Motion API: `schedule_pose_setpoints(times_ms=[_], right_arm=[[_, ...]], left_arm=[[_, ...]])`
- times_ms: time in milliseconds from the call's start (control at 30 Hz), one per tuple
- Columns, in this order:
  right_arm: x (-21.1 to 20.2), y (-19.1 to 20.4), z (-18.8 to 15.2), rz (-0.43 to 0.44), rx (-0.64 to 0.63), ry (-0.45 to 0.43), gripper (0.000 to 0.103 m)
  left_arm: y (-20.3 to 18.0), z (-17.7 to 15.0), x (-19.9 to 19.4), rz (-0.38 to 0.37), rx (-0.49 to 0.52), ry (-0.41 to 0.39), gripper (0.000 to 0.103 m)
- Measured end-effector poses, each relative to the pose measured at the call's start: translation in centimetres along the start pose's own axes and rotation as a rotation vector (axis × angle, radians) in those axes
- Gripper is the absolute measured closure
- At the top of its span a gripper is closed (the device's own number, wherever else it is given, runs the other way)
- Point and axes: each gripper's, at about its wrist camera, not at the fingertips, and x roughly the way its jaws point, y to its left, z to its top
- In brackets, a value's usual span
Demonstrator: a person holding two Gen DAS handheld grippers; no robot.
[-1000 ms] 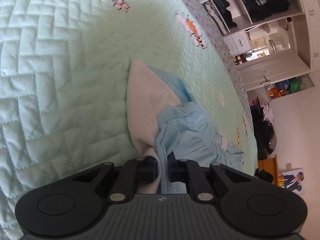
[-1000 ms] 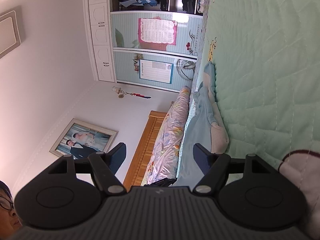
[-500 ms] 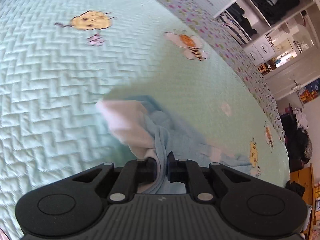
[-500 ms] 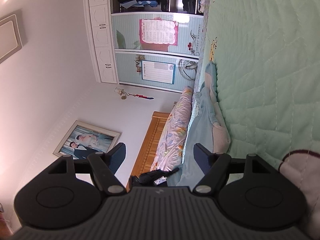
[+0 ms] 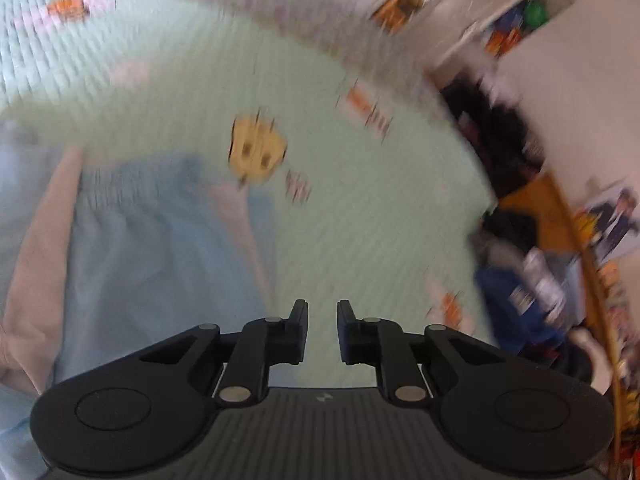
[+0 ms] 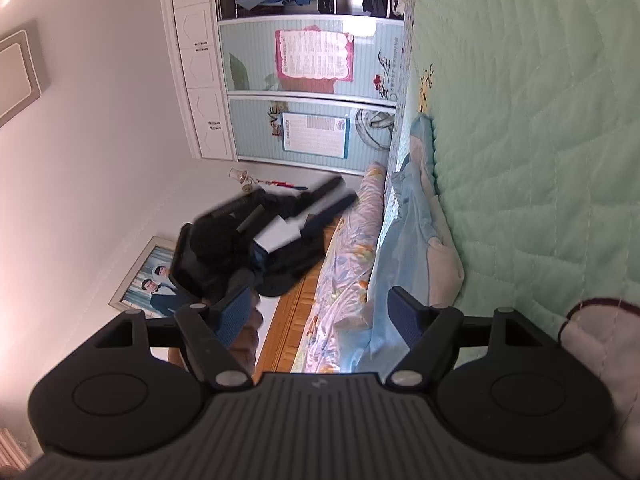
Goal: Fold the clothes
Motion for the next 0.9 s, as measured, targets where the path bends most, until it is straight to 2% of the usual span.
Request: schedule_pose_setpoints(times_ms=[33, 67, 100, 167, 200, 267, 333, 367, 433, 500, 533, 600, 667, 767, 833, 900], right_arm=[[0.0, 0.2, 0.0, 0.0, -0.004, 0.01, 0.023], [0.1, 0.5, 0.0, 0.0, -0.016, 0.024, 0.018], [0.3, 1.0, -0.1, -0.002, -0.037, 0.042, 0.011], [0.8, 2.1, -0.4, -0.003, -0.084, 0.078, 0.003], [1.2, 2.7, -0.7, -0.002, -0.096, 0.096, 0.001], [2.2, 3.6, -1.2, 0.01, -0.088, 0.127, 0.0], [4.0, 4.8, -1.7, 0.064, -0.074, 0.17, 0.0], [5.5, 5.6, -2.0, 0.046, -0.101, 0.198, 0.0], [9.4, 7.1, -2.5, -0.058, -0.18, 0.261, 0.0], [13.0, 8.0, -2.9, -0.131, -0.248, 0.306, 0.0], [14.6, 8.0, -2.9, -0.155, -0.253, 0.318, 0.0], [17.3, 7.3, -2.5, -0.198, -0.218, 0.342, 0.0], [19.7, 6.4, -2.1, -0.23, -0.178, 0.364, 0.0], [21.7, 5.0, -1.5, -0.211, -0.101, 0.377, 0.0], [22.3, 4.7, -1.2, -0.212, -0.094, 0.368, 0.0], [22.5, 4.5, -1.1, -0.231, -0.104, 0.36, 0.0]], left_arm=[[0.5, 0.0, -2.3, -0.013, -0.021, -0.068, 0.074], [1.3, 0.0, -4.8, -0.019, -0.05, -0.13, 0.063], [2.1, -0.1, -7.2, -0.009, -0.072, -0.183, 0.059], [4.2, -1.1, -11.4, 0.058, -0.092, -0.266, 0.043], [5.5, -1.9, -13.1, 0.092, -0.098, -0.287, 0.04], [8.5, -3.7, -15.3, 0.121, -0.134, -0.305, 0.038], [12.5, -6.1, -16.8, 0.105, -0.23, -0.336, 0.038], [14.2, -7.2, -17.3, 0.096, -0.275, -0.357, 0.038], [16.6, -9.0, -17.8, 0.101, -0.323, -0.37, 0.038], [17.7, -10.5, -18.0, 0.094, -0.299, -0.371, 0.038], [17.5, -11.0, -18.0, 0.103, -0.253, -0.366, 0.038], [16.0, -11.4, -17.9, 0.18, -0.087, -0.369, 0.038], [14.0, -11.4, -17.9, 0.237, 0.106, -0.379, 0.026], [10.7, -11.7, -17.7, 0.348, 0.419, -0.389, 0.015], [8.6, -12.2, -17.0, 0.425, 0.623, -0.367, 0.012], [7.5, -12.9, -16.2, 0.455, 0.763, -0.327, 0.006]])
